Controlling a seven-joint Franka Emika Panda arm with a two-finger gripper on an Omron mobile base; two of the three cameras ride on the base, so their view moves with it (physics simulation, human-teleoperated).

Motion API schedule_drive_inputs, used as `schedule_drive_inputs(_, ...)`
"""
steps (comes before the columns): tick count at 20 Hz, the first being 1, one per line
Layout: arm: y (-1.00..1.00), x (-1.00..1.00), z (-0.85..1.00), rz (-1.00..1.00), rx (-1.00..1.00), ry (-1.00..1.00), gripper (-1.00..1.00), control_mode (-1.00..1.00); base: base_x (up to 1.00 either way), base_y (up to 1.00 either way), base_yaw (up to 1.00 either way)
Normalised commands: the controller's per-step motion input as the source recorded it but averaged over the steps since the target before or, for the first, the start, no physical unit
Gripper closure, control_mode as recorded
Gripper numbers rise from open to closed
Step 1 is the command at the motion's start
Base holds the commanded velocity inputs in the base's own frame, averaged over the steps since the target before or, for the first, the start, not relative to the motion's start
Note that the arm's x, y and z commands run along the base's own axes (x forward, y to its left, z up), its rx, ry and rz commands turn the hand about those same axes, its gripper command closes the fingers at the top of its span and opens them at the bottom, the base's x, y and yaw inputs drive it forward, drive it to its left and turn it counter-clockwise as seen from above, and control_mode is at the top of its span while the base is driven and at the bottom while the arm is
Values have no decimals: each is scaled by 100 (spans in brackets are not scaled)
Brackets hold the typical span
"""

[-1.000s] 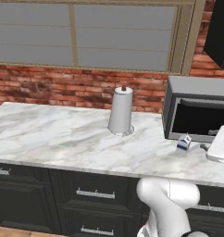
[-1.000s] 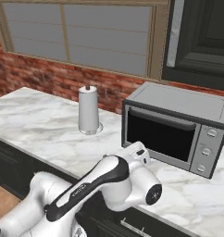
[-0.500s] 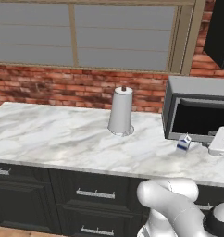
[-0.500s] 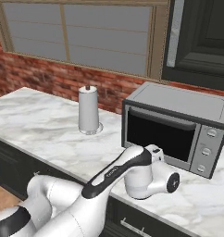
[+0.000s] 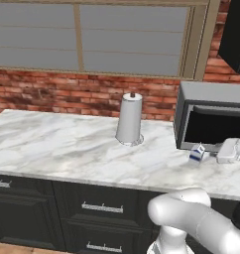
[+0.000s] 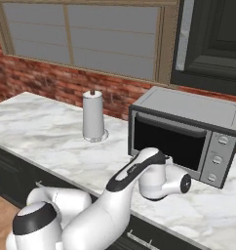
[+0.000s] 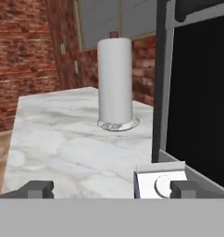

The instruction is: Move the drinks to the dining counter.

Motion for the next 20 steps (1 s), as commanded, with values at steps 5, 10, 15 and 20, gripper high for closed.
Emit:
schedule_drive_inputs(5,12,28,-37,0,0,4,-100,-100,0,0,0)
schedule_drive_inputs(10,0,34,-22,-1,0,2,-100,-100,0,0,0)
schedule_drive_inputs(15,0,27,-21,-1,0,2,-100,-100,0,0,0)
schedule_drive_inputs(20,0,29,-21,0,0,0,-100,-100,0,0,0)
